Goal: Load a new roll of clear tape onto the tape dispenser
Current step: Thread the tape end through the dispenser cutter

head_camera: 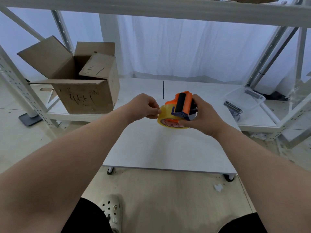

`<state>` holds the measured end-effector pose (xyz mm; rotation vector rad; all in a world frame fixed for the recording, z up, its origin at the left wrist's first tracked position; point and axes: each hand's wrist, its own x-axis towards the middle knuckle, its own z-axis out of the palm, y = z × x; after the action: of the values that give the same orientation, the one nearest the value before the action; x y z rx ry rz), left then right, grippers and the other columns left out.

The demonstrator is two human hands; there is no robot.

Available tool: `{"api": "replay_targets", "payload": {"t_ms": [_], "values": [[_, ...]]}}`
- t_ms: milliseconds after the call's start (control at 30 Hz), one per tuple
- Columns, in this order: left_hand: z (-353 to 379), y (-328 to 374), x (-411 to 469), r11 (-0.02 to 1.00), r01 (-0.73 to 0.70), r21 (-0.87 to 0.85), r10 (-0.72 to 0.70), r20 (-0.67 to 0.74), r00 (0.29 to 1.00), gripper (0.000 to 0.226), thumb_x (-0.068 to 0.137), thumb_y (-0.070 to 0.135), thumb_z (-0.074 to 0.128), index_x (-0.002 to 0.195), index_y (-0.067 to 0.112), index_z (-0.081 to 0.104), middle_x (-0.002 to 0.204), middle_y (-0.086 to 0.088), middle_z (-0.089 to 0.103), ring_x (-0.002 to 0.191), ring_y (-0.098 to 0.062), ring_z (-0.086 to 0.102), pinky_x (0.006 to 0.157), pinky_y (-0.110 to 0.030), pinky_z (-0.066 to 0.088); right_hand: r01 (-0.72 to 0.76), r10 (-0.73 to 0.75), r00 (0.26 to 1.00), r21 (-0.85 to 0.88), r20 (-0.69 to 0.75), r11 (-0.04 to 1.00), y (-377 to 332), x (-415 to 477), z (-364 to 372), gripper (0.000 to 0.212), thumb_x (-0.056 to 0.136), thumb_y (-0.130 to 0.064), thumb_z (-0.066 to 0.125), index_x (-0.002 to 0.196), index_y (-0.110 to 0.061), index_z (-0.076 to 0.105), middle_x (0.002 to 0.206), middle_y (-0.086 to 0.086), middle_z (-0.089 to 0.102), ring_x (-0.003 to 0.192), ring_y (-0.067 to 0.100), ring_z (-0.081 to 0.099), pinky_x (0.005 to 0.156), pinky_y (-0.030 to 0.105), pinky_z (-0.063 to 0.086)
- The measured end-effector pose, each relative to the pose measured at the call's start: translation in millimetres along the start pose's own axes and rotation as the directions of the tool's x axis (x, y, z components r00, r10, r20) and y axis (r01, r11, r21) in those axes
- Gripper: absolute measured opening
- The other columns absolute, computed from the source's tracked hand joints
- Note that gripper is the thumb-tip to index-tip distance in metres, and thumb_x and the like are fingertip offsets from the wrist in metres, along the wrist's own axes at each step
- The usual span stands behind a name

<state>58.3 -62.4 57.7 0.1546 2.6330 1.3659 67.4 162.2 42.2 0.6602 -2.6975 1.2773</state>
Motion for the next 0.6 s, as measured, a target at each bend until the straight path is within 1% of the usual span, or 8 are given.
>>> {"api": "replay_targets", "payload": {"t_ms": [67, 167, 300, 367, 433, 467, 533, 600], "values": [[2, 1, 0, 0.997, -0.001, 0.075, 0.004, -0.035, 0.999, 0.012, 0.089, 0.015, 0.062, 0.09, 0.004, 0.066, 0.086, -0.009, 0.07, 0.078, -0.015, 0.069, 0.077, -0.024, 0.055, 0.001, -0.001, 1.0, -0.02, 0.005, 1.0, -1, 1, 1, 0.068, 0.068, -0.015, 0.083, 0.125, -0.015, 0.046, 0.106, -0.005, 0.058, 0.096, 0.015, 0.058, 0.074, 0.013, 0.045], [3, 2, 3, 0.989, 0.006, 0.146, 0.013, -0.128, 0.992, 0.014, 0.089, 0.014, 0.057, 0.091, 0.003, 0.066, 0.087, -0.012, 0.071, 0.086, -0.022, 0.068, 0.08, -0.033, 0.055, 0.007, -0.007, 1.0, -0.054, 0.014, 0.999, -5, 3, 7, 0.069, 0.069, -0.023, 0.083, 0.123, -0.013, 0.042, 0.107, -0.003, 0.058, 0.097, 0.016, 0.059, 0.079, 0.025, 0.05], [-3, -3, 6, 0.997, 0.063, 0.054, -0.052, -0.187, 0.981, 0.013, 0.087, 0.009, 0.056, 0.09, -0.001, 0.063, 0.083, -0.013, 0.07, 0.076, -0.018, 0.068, 0.084, -0.037, 0.056, -0.026, 0.027, 1.0, -0.006, 0.015, 1.0, -4, 2, 9, 0.074, 0.069, -0.023, 0.082, 0.129, -0.019, 0.039, 0.112, -0.005, 0.059, 0.102, 0.016, 0.06, 0.082, 0.033, 0.054], [-8, -8, 6, 0.996, 0.093, -0.006, -0.092, -0.189, 0.978, 0.012, 0.087, 0.008, 0.057, 0.09, -0.003, 0.062, 0.081, -0.013, 0.07, 0.073, -0.018, 0.068, 0.085, -0.036, 0.055, -0.068, 0.067, 0.998, 0.068, 0.015, 0.995, 1, -2, 6, 0.075, 0.068, -0.019, 0.083, 0.129, -0.024, 0.038, 0.113, -0.003, 0.06, 0.102, 0.017, 0.062, 0.073, 0.037, 0.059], [-11, -8, 4, 0.995, 0.088, -0.05, -0.095, -0.16, 0.982, 0.011, 0.087, 0.007, 0.058, 0.089, -0.003, 0.062, 0.082, -0.015, 0.07, 0.076, -0.023, 0.069, 0.082, -0.033, 0.056, -0.111, 0.109, 0.994, 0.113, 0.023, 0.987, 5, -4, 3, 0.076, 0.068, -0.014, 0.083, 0.129, -0.025, 0.038, 0.112, 0.001, 0.061, 0.097, 0.02, 0.065, 0.061, 0.038, 0.061], [-10, -6, 3, 0.994, 0.078, -0.071, -0.087, -0.136, 0.987, 0.01, 0.088, 0.006, 0.058, 0.088, -0.003, 0.061, 0.085, -0.016, 0.07, 0.079, -0.025, 0.07, 0.079, -0.03, 0.057, -0.128, 0.126, 0.992, 0.12, 0.028, 0.984, 7, -4, 3, 0.077, 0.068, -0.012, 0.082, 0.129, -0.024, 0.038, 0.111, 0.003, 0.061, 0.095, 0.021, 0.065, 0.059, 0.038, 0.06], [-7, 1, 2, 0.992, 0.067, -0.104, -0.076, -0.088, 0.993, 0.009, 0.09, 0.006, 0.054, 0.086, 0.0, 0.058, 0.089, -0.016, 0.07, 0.082, -0.024, 0.07, 0.073, -0.027, 0.058, -0.156, 0.152, 0.988, 0.138, 0.041, 0.978, 9, -3, 2, 0.078, 0.068, -0.01, 0.082, 0.131, -0.021, 0.038, 0.11, 0.002, 0.06, 0.094, 0.021, 0.065, 0.062, 0.039, 0.061], [-7, 7, 2, 0.99, 0.06, -0.129, -0.07, -0.081, 0.994, 0.009, 0.091, 0.006, 0.051, 0.084, 0.002, 0.057, 0.09, -0.017, 0.07, 0.081, -0.024, 0.071, 0.07, -0.027, 0.058, -0.172, 0.168, 0.985, 0.163, 0.04, 0.971, 9, -1, 0, 0.079, 0.068, -0.011, 0.083, 0.131, -0.021, 0.038, 0.108, -0.007, 0.059, 0.096, 0.014, 0.063, 0.076, 0.03, 0.058]]}}
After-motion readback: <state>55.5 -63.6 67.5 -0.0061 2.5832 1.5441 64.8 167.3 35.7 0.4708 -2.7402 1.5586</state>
